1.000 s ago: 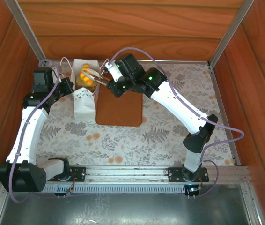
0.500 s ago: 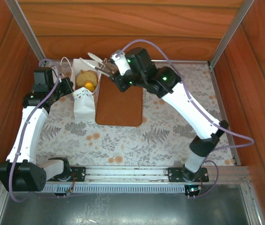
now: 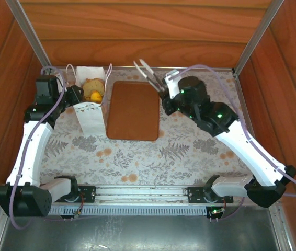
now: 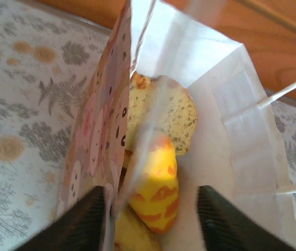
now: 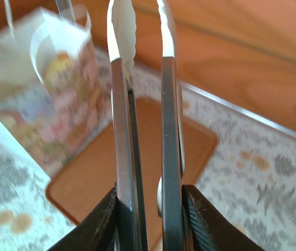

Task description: Place the fake bread into the paper bag

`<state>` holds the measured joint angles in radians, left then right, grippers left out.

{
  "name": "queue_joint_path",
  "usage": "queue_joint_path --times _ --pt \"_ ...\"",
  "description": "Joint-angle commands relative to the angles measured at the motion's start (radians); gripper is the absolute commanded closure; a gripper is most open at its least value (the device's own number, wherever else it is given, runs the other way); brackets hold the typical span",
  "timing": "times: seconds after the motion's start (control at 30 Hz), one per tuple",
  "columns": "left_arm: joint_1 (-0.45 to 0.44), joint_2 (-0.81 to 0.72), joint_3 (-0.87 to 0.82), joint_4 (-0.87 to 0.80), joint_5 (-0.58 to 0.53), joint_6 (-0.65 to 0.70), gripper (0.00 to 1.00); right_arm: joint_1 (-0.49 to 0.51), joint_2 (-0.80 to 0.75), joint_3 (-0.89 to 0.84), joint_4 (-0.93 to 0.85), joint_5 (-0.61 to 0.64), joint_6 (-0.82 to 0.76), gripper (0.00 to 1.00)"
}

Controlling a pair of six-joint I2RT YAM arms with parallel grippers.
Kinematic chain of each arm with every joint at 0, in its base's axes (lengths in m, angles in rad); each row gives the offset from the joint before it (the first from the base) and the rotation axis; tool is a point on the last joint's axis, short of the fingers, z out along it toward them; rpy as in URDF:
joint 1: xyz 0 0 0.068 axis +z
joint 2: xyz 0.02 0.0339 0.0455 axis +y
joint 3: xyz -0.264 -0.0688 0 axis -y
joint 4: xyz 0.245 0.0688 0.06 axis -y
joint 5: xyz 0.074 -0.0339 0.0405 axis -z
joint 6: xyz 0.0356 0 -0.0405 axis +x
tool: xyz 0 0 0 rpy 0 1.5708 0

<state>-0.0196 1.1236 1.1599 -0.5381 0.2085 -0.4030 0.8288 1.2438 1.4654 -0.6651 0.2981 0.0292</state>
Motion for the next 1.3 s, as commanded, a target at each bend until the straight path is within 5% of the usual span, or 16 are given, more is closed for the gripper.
queue_joint_path --times 0.0,0.17,0.3,0.8,1.27 --pt "0.005 -0.066 0.006 0.013 -0.067 -0.013 0.36 -0.005 -0.004 -0.158 0.091 -0.001 0.057 0.69" --pt "0.004 -0.185 -0.029 0.013 -0.165 -0.016 0.16 -0.005 0.035 -0.376 0.235 -0.062 0.129 0.69" --pt "0.004 -0.286 -0.055 0.013 -0.219 -0.024 0.1 -0.005 0.094 -0.47 0.322 -0.082 0.15 0.69" --pt "0.005 -0.595 -0.203 0.013 -0.497 -0.051 0.1 -0.004 0.272 -0.571 0.296 -0.129 0.184 0.59" --pt "0.004 -0.666 -0.34 0.023 -0.739 -0.125 0.1 -0.008 0.331 -0.552 0.174 -0.131 0.231 0.26"
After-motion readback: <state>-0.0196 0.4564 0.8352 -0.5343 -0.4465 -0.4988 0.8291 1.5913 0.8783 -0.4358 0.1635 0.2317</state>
